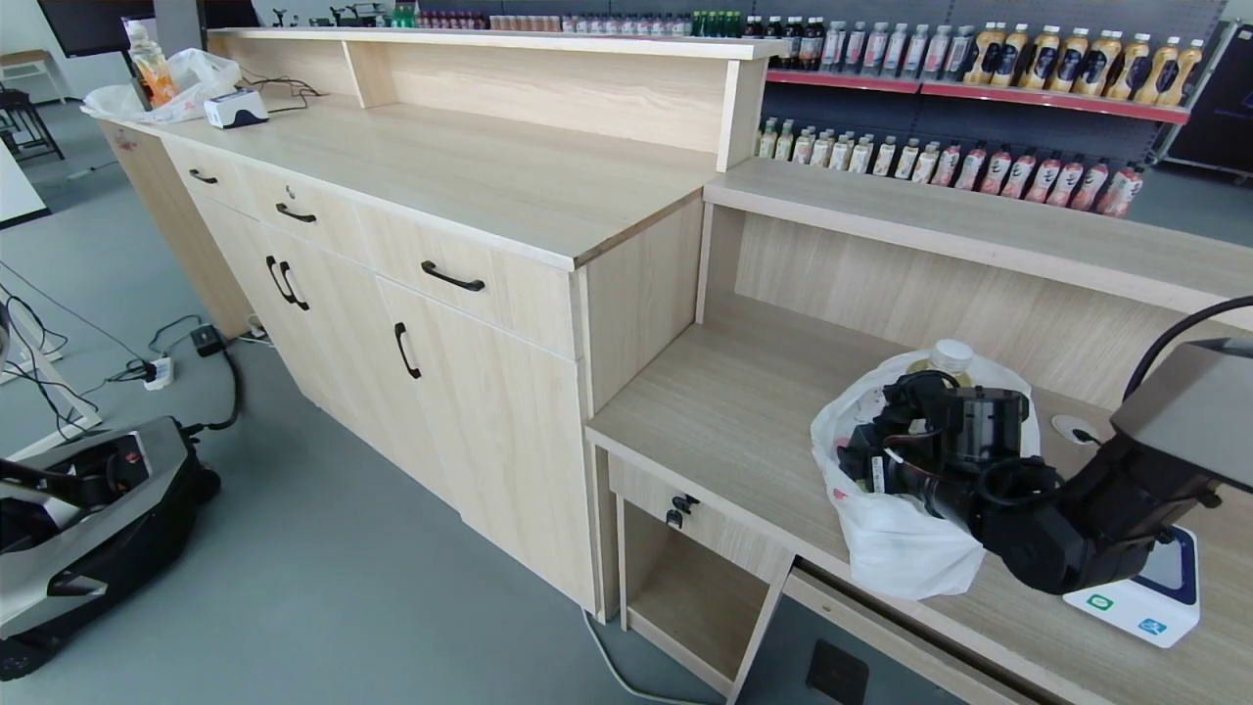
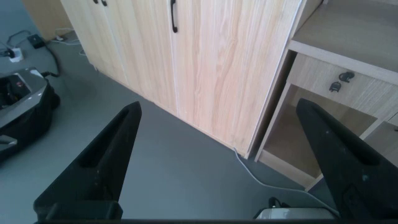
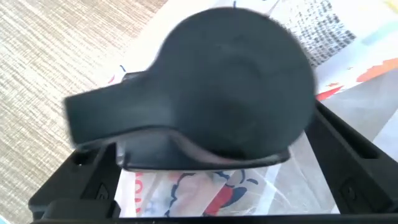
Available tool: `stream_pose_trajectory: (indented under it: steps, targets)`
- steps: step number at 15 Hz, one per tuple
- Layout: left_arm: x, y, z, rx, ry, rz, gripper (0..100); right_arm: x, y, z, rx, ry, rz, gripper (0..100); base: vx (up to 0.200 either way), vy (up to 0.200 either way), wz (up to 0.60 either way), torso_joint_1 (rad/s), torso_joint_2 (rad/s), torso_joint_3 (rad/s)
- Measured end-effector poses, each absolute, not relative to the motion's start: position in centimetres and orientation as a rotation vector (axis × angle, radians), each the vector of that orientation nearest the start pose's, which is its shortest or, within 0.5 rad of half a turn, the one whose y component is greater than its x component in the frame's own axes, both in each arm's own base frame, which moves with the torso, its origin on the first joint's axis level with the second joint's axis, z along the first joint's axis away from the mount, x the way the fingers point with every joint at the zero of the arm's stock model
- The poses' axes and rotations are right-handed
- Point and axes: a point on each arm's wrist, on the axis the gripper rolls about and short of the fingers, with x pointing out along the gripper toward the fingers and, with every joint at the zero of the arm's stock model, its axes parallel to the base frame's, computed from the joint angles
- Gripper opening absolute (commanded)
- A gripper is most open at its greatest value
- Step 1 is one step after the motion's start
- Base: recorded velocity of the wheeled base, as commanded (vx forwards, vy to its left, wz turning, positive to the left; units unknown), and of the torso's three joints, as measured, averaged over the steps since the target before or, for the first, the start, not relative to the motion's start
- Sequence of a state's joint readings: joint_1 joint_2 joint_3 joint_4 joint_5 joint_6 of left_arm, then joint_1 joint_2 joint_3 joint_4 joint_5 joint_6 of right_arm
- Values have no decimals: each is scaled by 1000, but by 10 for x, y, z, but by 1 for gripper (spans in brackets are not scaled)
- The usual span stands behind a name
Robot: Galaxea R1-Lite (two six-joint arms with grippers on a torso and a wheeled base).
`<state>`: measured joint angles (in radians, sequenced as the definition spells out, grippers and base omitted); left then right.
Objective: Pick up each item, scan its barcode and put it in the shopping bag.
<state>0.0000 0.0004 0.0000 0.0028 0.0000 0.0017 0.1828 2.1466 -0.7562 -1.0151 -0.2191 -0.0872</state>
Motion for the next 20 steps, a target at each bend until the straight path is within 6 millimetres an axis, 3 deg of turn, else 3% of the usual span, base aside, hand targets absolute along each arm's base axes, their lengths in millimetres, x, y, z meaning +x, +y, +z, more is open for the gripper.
stream_pose_trajectory:
  steps: [3,7,11,16,20]
  targets:
    - [-23,0,75,2,3,0,100,356,60,69,-150,337,7,100,0,0,0,0,0,0]
    - [-23,0,75,2,4,0,100,340,59,104,-143,327,90,100,0,0,0,0,0,0]
    - [-23,0,75,2,3,0,100,310,58,153,-196,243,121,100,0,0,0,0,0,0]
    - [-23,0,75,2,4,-1,100,268,47,217,-290,102,155,100,0,0,-600,2,2,3]
    - [-23,0,75,2,3,0,100,234,25,275,-255,127,94,100,0,0,-600,5,1,5]
